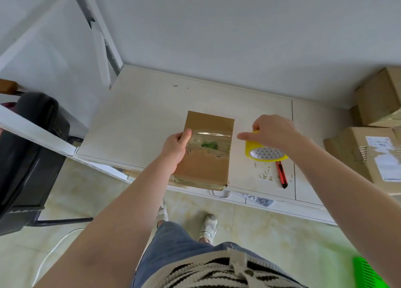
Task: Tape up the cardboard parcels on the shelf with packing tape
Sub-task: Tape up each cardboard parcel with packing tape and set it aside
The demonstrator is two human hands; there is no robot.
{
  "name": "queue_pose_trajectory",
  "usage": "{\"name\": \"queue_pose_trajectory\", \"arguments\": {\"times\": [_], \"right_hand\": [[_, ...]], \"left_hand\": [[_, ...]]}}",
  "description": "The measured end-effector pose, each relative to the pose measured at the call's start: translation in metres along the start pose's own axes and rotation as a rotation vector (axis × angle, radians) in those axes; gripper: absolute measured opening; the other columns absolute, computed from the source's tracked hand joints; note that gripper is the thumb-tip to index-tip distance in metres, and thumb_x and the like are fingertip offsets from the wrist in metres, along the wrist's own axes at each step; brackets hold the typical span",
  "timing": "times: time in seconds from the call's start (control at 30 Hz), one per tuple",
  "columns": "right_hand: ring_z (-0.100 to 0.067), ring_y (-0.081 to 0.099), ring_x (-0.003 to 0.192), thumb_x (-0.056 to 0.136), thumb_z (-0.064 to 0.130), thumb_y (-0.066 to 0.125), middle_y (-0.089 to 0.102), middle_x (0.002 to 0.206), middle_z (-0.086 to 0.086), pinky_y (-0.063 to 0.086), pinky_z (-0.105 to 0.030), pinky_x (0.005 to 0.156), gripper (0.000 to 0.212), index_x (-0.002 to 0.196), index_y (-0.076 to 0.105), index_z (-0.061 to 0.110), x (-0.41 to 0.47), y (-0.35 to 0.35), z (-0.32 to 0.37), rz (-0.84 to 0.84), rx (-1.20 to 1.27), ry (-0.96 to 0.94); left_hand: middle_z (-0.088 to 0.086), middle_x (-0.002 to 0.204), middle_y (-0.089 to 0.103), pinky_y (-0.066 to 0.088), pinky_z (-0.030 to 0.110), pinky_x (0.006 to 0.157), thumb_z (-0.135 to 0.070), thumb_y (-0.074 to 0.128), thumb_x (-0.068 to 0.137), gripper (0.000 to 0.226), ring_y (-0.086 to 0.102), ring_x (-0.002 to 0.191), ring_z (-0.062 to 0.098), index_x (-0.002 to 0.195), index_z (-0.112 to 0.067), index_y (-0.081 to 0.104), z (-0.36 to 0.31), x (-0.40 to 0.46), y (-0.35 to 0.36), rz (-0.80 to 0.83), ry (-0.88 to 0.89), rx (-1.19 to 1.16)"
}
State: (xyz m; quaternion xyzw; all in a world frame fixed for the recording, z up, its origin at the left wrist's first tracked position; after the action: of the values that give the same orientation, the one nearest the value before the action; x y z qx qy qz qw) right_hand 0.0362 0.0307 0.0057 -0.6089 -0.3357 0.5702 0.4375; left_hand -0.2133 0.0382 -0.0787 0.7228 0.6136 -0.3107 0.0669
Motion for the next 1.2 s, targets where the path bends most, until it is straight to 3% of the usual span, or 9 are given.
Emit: {"name": "queue_pose_trajectory", "arguments": {"times": [0.27, 0.43, 0.57, 0.77, 0.83, 0.9, 0.97, 1.07, 1.2], "right_hand": [[-0.016, 0.049, 0.058, 0.078, 0.075, 0.058, 0.049, 0.062, 0.002, 0.033, -0.028, 0.055, 0.06, 0.062, 0.049, 0.018, 0.016, 0.051, -0.019, 0.064, 0.293, 0.069], [-0.019, 0.049, 0.061, 0.077, 0.075, 0.059, 0.047, 0.061, 0.001, 0.035, -0.029, 0.058, 0.062, 0.065, 0.052, 0.015, 0.02, 0.069, -0.023, 0.081, 0.411, 0.076], [-0.017, 0.053, 0.062, 0.074, 0.083, 0.05, 0.052, 0.063, 0.001, 0.039, -0.028, 0.059, 0.068, 0.068, 0.055, 0.016, 0.02, 0.074, -0.019, 0.098, 0.373, 0.064], [-0.017, 0.052, 0.061, 0.067, 0.089, 0.048, 0.051, 0.062, 0.002, 0.036, -0.028, 0.057, 0.072, 0.066, 0.051, 0.017, 0.03, 0.064, -0.023, 0.098, 0.3, 0.108], [-0.016, 0.056, 0.065, 0.065, 0.091, 0.045, 0.056, 0.066, 0.0, 0.038, -0.029, 0.06, 0.076, 0.07, 0.055, 0.016, 0.034, 0.058, -0.024, 0.101, 0.238, 0.097], [-0.016, 0.057, 0.067, 0.066, 0.091, 0.044, 0.059, 0.069, 0.0, 0.039, -0.029, 0.062, 0.077, 0.073, 0.056, 0.015, 0.036, 0.057, -0.025, 0.109, 0.202, 0.087], [-0.015, 0.057, 0.071, 0.067, 0.09, 0.044, 0.062, 0.076, 0.0, 0.04, -0.03, 0.064, 0.077, 0.08, 0.06, 0.016, 0.037, 0.059, -0.026, 0.1, 0.196, 0.081], [-0.016, 0.058, 0.078, 0.069, 0.089, 0.044, 0.062, 0.082, 0.002, 0.041, -0.03, 0.067, 0.077, 0.091, 0.062, 0.018, 0.037, 0.064, -0.026, 0.083, 0.218, 0.076], [-0.021, 0.057, 0.093, 0.066, 0.094, 0.038, 0.061, 0.09, 0.006, 0.038, -0.033, 0.081, 0.075, 0.097, 0.057, 0.028, 0.038, 0.064, -0.026, 0.024, 0.157, 0.067]], "left_hand": [[0.004, 0.143, 0.053, 0.028, 0.028, 0.094, -0.047, 0.038, 0.103, 0.053, 0.043, 0.134, 0.025, 0.141, -0.012, 0.051, 0.001, 0.001, 0.005, -0.002, 0.002, -0.028], [-0.009, 0.109, 0.06, 0.037, 0.03, 0.085, -0.05, 0.044, 0.101, 0.05, 0.053, 0.102, 0.014, 0.131, -0.014, 0.06, 0.001, -0.001, 0.005, -0.008, 0.056, 0.048], [-0.007, 0.102, 0.073, 0.053, 0.033, 0.085, -0.054, 0.066, 0.087, 0.042, 0.067, 0.095, 0.017, 0.116, -0.024, 0.069, 0.003, 0.001, 0.004, 0.007, 0.054, 0.066], [0.0, 0.106, 0.074, 0.055, 0.04, 0.091, -0.046, 0.066, 0.09, 0.033, 0.068, 0.097, 0.021, 0.111, -0.021, 0.07, -0.001, 0.005, 0.014, -0.047, 0.078, 0.011], [0.007, 0.135, 0.061, 0.048, 0.041, 0.101, -0.05, 0.062, 0.092, 0.056, 0.059, 0.121, 0.028, 0.136, -0.017, 0.055, -0.006, 0.008, 0.018, -0.029, 0.089, 0.121], [0.013, 0.163, 0.018, 0.03, 0.045, 0.116, -0.052, 0.054, 0.095, 0.085, 0.028, 0.147, 0.031, 0.158, -0.015, 0.012, -0.014, 0.009, 0.02, -0.057, 0.092, 0.415], [0.015, 0.164, -0.014, 0.01, 0.049, 0.123, -0.05, 0.042, 0.1, 0.087, 0.0, 0.152, 0.032, 0.156, -0.013, -0.013, -0.024, 0.006, 0.026, -0.173, 0.249, 0.808], [0.012, 0.161, -0.027, -0.009, 0.048, 0.122, -0.056, 0.018, 0.1, 0.08, -0.021, 0.149, 0.029, 0.154, -0.01, -0.02, -0.031, -0.003, 0.052, -0.2, 0.525, 1.084], [0.01, 0.162, -0.024, -0.008, 0.047, 0.122, -0.056, 0.005, 0.098, 0.077, -0.02, 0.15, 0.026, 0.154, -0.009, -0.018, -0.024, -0.002, 0.074, -0.168, 0.538, 1.194]]}}
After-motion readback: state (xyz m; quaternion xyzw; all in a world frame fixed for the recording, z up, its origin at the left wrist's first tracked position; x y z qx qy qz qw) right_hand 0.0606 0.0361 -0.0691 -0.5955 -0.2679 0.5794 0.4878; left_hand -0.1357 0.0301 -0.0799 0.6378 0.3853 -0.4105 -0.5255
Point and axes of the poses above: each hand's wrist, its own x-axis towards the middle knuckle, its own y-axis out of the palm, z = x × y, the point moved 3 cm from there along x, towards the middle knuckle
